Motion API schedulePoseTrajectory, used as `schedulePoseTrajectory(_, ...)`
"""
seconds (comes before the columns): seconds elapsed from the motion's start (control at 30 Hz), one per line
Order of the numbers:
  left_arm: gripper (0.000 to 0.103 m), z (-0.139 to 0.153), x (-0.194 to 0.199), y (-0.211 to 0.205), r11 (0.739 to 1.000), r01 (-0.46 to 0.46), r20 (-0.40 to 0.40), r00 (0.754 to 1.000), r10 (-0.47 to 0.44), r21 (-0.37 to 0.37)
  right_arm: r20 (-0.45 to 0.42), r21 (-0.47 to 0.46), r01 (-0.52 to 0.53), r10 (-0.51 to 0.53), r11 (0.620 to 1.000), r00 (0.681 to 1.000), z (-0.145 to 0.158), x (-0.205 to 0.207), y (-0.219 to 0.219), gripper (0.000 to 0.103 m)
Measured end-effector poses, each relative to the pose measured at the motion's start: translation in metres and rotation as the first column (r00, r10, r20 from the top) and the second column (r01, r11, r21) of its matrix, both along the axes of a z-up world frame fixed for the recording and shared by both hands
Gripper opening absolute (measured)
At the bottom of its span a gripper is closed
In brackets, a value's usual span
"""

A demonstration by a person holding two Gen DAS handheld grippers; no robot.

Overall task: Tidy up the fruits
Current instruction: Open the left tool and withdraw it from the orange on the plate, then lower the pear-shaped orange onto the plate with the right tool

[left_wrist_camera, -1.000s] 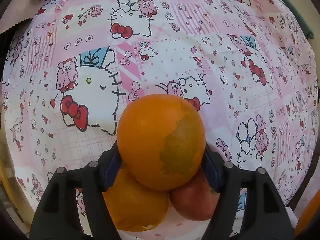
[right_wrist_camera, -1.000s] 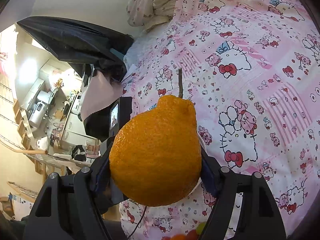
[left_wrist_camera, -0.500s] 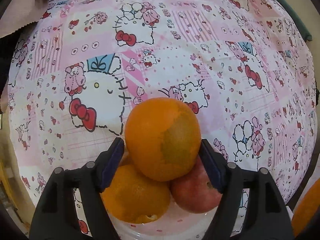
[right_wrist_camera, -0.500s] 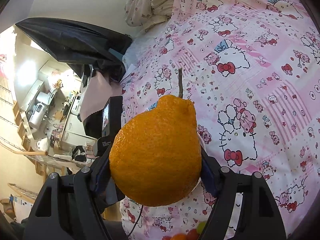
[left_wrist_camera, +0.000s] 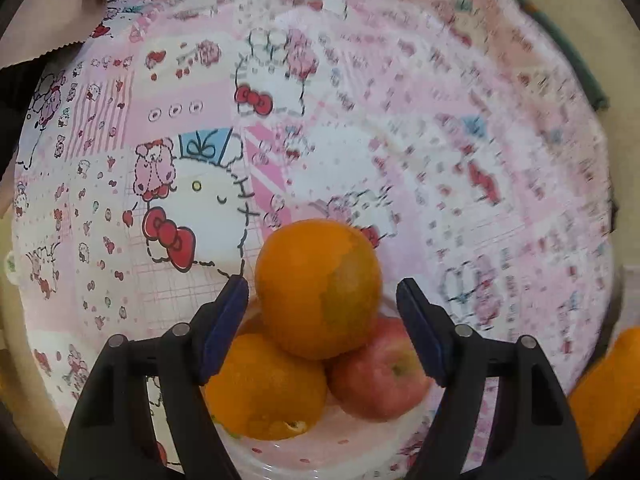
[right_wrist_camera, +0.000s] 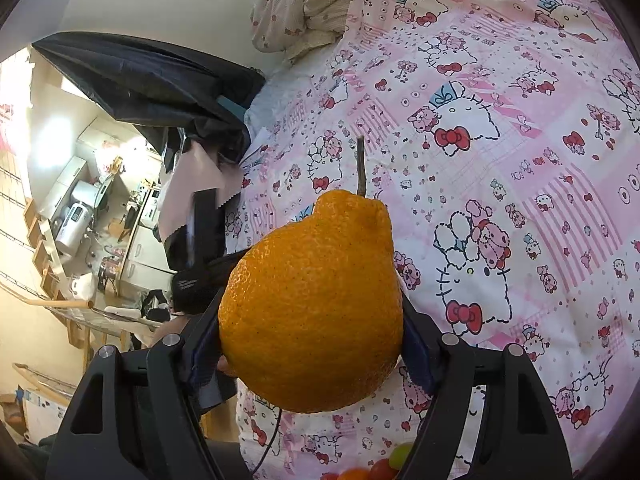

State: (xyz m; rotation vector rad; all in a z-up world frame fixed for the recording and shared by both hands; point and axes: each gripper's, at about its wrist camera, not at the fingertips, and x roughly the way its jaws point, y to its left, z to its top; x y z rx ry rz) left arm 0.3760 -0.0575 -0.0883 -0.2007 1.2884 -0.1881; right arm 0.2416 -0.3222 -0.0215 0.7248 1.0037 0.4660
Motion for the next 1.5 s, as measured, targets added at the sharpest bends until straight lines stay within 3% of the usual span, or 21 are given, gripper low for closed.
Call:
schedulePoseTrajectory(0.1,0.074,0.024,-0.016,0.012,1.0,0.004,0.066,0.998,-0.005,0.02,-0.008,-0.024,-0.022,0.022,0.999,1.0,-0.004,0.006,0.01,0.078)
schedulePoseTrajectory(0.27,0.074,0.064,-0.068,0.049,0.989,-0.047,0.24,0.971,0.011,0.144,-0.057,-0.08,-0.151,0.146,0.985,0.988,-0.019,0.023,0.059,0.078)
schedulePoseTrajectory(0.43,0.074,0.081,-0.114,0.08,0.983,-0.101,0.269,0.962,0.056,0.156,-0.022,-0.185,-0.249,0.249,0.951,0.968,-0.024,0.046,0.113,0.078)
schedulePoseTrajectory(0.57,0.091,0.091,-0.147,0.088,0.98,-0.134,0.303,0.949,0.083,0.15,-0.003,-0.254,-0.274,0.283,0.927,0.959,-0.031,0.057,0.137,0.078)
schedulePoseTrajectory(0.87,0.091,0.089,-0.186,0.085,0.987,-0.153,0.286,0.949,0.133,0.046,-0.037,-0.342,-0.319,0.326,0.884,0.945,-0.052,0.063,0.156,0.078)
schedulePoseTrajectory(1.23,0.091,0.072,-0.178,0.072,0.991,-0.127,0.254,0.961,0.112,0.042,-0.013,-0.366,-0.318,0.337,0.874,0.941,-0.057,0.062,0.162,0.079)
schedulePoseTrajectory(1.5,0.091,0.066,-0.177,0.074,0.989,-0.143,0.236,0.963,0.13,0.04,-0.034,-0.335,-0.305,0.312,0.892,0.949,-0.058,0.066,0.159,0.082)
